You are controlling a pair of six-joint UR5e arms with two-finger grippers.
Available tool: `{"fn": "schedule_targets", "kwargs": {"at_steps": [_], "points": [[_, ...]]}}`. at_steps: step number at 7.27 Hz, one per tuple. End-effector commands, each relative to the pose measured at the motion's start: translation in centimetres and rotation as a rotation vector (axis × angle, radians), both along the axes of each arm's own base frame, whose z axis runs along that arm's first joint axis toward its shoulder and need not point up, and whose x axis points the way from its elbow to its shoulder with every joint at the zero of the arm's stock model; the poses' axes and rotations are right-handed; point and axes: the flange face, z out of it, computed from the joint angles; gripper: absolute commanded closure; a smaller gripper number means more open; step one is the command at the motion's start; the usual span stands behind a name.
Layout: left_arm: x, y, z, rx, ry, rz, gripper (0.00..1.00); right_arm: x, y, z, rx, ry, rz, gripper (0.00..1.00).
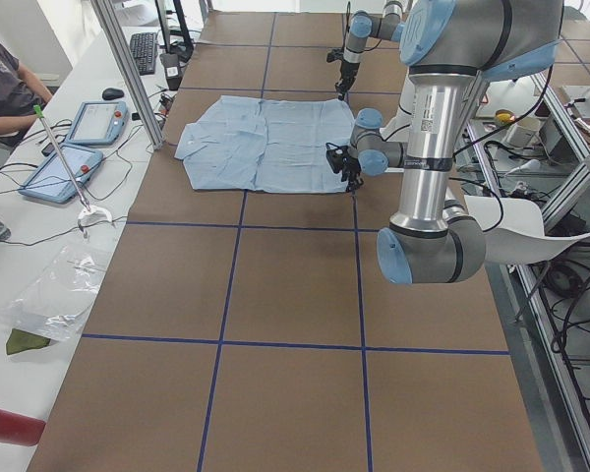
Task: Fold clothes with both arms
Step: 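Grasp both hem corners nearest the robot with the left and right grippers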
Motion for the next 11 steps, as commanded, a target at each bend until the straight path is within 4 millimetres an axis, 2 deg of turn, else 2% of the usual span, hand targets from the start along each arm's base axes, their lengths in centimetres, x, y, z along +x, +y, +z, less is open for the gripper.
{"fn": "schedule_targets", "kwargs": {"at_steps": [1, 2, 3, 6, 8, 10, 11], "points": [[0.2, 0.3, 0.2, -0.003, -0.004, 0.004, 0.63, 0.1, -0.2, -0.1, 0.000, -0.001, 0.004, 1.00], [0.2, 0.3, 0.3, -0.003, -0.006, 0.004, 0.96, 0.3, -0.4, 0.0, 0.000, 0.000, 0.010, 1.00], [0.3, 0.4, 0.5, -0.004, -0.010, 0.006, 1.00, 0.5, -0.4, 0.0, 0.000, 0.000, 0.012, 1.00], [-0.5, 0.5, 0.8, -0.013, -0.037, 0.011, 1.00, 0.7, -0.6, 0.0, 0.000, 0.000, 0.014, 1.00], [-2.1, 1.3, -1.0, -0.043, -0.027, 0.046, 1.00, 2.3, -0.2, 0.5, -0.009, 0.013, 0.007, 1.00], [-4.0, 2.1, -3.8, -0.082, 0.010, 0.052, 1.00, 4.5, 1.4, -0.1, -0.025, 0.005, -0.031, 1.00], [-4.6, 3.0, -5.2, -0.132, 0.038, 0.028, 1.00, 5.5, 2.0, -1.2, -0.024, -0.016, -0.044, 1.00]]}}
